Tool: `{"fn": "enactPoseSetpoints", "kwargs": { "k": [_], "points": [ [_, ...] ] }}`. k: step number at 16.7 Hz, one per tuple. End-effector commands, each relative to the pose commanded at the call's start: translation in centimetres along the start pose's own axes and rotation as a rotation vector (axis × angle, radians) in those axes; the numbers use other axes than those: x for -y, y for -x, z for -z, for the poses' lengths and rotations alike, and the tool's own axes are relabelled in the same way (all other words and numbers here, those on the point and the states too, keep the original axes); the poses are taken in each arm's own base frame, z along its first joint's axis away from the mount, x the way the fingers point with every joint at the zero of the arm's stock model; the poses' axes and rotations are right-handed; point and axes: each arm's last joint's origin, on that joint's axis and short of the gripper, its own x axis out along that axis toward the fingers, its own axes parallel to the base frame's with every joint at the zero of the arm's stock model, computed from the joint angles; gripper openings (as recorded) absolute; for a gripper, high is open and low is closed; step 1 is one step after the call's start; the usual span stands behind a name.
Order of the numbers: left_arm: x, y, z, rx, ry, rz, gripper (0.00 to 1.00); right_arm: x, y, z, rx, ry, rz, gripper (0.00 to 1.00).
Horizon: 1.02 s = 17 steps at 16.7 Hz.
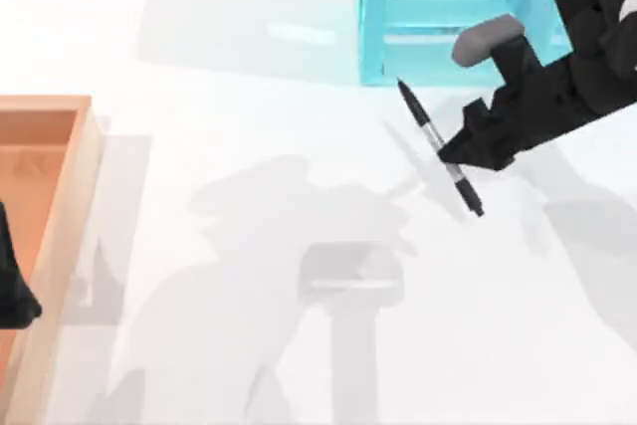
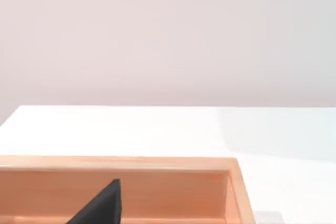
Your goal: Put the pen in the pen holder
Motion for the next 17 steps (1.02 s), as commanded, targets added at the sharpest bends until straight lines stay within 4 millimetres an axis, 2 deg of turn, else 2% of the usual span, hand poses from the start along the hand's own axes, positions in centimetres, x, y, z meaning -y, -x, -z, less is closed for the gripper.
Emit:
{"fn": "enactPoseSetpoints", "kwargs": {
  "k": [4, 6, 8, 10, 12, 15, 17],
  "points": [
    [0.0, 0.0, 0.0, 0.000, 0.000, 0.000, 1.00, 10.1, 3.5, 4.4, 0.321, -0.150, -0.127, 0.00],
    [0.0, 0.0, 0.0, 0.000, 0.000, 0.000, 1.00, 14.2, 6.3, 7.2, 0.496, -0.152, -0.174, 0.00],
    [0.0, 0.0, 0.0, 0.000, 0.000, 0.000, 1.00, 17.4, 9.5, 10.1, 0.660, -0.100, -0.203, 0.00],
    [0.0, 0.0, 0.0, 0.000, 0.000, 0.000, 1.00, 19.7, 13.1, 12.9, 0.797, 0.001, -0.213, 0.00],
    [0.0, 0.0, 0.0, 0.000, 0.000, 0.000, 1.00, 21.2, 16.5, 15.4, 0.895, 0.132, -0.208, 0.00],
    [0.0, 0.0, 0.0, 0.000, 0.000, 0.000, 1.00, 22.1, 21.0, 18.4, 0.965, 0.330, -0.183, 0.00],
    [0.0, 0.0, 0.0, 0.000, 0.000, 0.000, 1.00, 22.2, 22.9, 19.6, 0.976, 0.424, -0.163, 0.00]
  ]
}}
